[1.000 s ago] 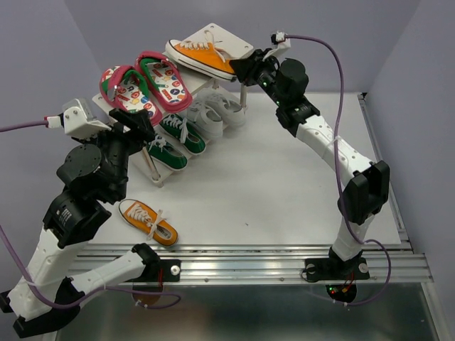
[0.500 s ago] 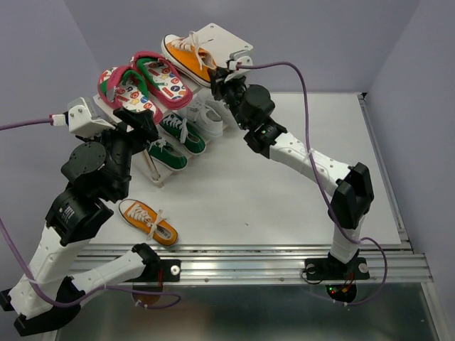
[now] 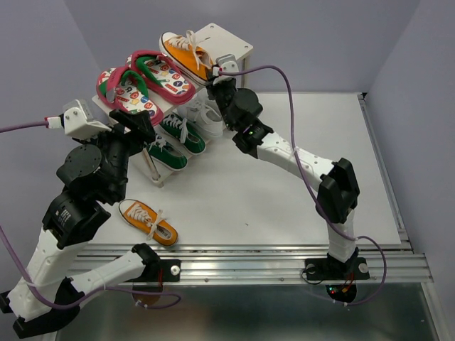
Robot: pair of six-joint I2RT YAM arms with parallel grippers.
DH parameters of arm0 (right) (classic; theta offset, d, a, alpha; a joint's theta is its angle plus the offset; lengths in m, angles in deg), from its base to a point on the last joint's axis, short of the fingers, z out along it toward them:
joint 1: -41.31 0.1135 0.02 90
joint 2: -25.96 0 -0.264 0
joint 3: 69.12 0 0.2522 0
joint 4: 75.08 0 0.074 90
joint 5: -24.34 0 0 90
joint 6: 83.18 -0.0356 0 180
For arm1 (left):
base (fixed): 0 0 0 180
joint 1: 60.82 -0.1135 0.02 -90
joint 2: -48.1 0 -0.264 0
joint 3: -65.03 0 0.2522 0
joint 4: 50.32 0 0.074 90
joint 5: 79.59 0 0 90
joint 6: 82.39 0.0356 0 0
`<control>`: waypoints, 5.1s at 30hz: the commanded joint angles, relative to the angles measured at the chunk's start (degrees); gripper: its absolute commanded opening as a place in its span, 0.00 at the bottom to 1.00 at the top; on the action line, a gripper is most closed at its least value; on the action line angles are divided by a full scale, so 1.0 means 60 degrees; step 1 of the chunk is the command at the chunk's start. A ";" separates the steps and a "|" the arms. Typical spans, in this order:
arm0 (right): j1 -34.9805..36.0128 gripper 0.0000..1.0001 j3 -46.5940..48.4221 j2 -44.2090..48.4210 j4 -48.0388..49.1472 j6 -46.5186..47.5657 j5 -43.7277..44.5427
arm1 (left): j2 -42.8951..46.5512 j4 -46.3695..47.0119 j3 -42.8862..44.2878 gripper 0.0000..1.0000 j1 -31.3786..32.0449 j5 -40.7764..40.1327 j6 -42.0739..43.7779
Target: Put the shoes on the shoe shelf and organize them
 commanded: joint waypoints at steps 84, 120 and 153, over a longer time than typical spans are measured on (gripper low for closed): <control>0.4258 0.32 -0.2791 -0.1018 -0.6682 -0.5840 -0.5080 | -0.0409 -0.1114 0.0953 0.82 -0.0008 -0.1107 0.0213; -0.1601 0.01 -1.1550 0.8344 -0.7592 -1.0733 -0.2378 | -0.1069 -0.0074 0.0397 0.82 -0.0022 -0.0198 0.0258; -0.1601 0.01 -1.1347 0.7318 -0.8806 -0.9765 -0.3863 | -0.0995 0.0028 0.0089 0.82 -0.0022 -0.0067 0.0023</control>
